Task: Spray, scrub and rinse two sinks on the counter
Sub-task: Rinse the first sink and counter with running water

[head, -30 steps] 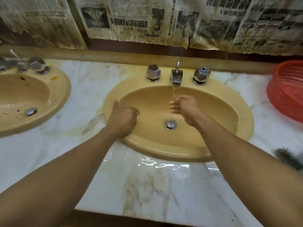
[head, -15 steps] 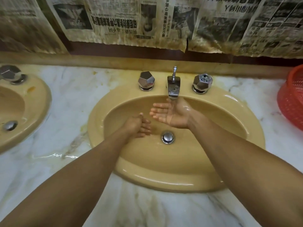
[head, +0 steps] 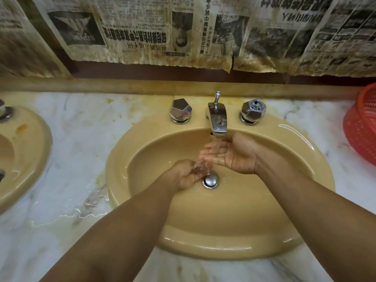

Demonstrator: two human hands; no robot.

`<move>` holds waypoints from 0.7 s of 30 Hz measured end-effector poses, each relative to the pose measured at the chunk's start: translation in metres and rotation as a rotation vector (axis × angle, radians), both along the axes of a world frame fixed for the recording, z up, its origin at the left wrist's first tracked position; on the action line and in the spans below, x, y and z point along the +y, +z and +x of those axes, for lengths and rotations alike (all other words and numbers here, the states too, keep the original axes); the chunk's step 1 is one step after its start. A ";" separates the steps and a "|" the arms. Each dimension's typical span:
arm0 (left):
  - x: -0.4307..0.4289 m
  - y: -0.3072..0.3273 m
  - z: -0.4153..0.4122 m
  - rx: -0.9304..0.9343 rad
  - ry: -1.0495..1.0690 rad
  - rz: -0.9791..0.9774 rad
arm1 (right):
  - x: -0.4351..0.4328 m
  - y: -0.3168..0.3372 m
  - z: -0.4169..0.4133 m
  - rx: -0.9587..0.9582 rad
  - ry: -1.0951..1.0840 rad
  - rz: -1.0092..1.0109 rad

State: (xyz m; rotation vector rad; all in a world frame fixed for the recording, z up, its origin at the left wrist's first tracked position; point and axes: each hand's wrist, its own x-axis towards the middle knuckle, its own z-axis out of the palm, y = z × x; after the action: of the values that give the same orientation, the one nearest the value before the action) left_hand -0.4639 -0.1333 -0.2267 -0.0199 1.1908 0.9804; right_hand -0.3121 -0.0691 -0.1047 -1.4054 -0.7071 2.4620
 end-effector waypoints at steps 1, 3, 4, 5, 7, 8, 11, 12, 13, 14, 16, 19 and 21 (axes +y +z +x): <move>0.002 -0.003 0.002 0.030 0.000 0.004 | -0.001 -0.002 0.001 -0.012 -0.001 -0.006; 0.004 -0.006 0.005 0.112 -0.009 0.015 | -0.003 -0.003 0.003 -0.012 0.021 -0.043; 0.005 -0.005 0.007 0.159 -0.025 0.015 | -0.004 -0.003 0.004 -0.002 0.009 -0.053; 0.004 -0.003 0.009 0.199 -0.038 0.016 | -0.004 -0.003 0.005 0.005 -0.012 -0.052; 0.005 -0.001 0.011 0.291 -0.051 0.013 | -0.002 -0.002 0.007 0.010 -0.011 -0.044; 0.005 -0.001 0.012 0.320 -0.059 0.012 | -0.002 -0.001 0.008 0.011 0.006 -0.049; 0.002 0.003 0.006 0.283 -0.099 -0.004 | -0.001 0.003 0.008 0.031 -0.033 -0.040; 0.001 0.004 0.004 0.246 -0.109 -0.003 | 0.000 0.004 0.008 0.041 -0.050 -0.037; 0.000 0.006 0.001 0.207 -0.115 -0.006 | 0.000 0.005 0.009 0.043 -0.043 -0.040; -0.001 0.007 -0.003 0.171 -0.115 -0.014 | -0.001 0.006 0.009 0.042 -0.024 -0.049; -0.002 0.008 -0.010 0.114 -0.117 -0.051 | -0.003 0.005 0.010 0.046 -0.031 -0.061; -0.006 0.012 -0.022 0.129 -0.172 -0.077 | -0.004 0.001 0.011 0.034 -0.036 -0.068; -0.007 0.020 -0.028 0.324 -0.252 -0.030 | -0.005 0.004 0.010 0.049 -0.014 -0.079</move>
State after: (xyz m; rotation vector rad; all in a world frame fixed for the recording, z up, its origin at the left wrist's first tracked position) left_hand -0.4919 -0.1405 -0.2070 0.2685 1.4637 0.7603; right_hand -0.3024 -0.0739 -0.1007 -1.3667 -0.5937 2.5298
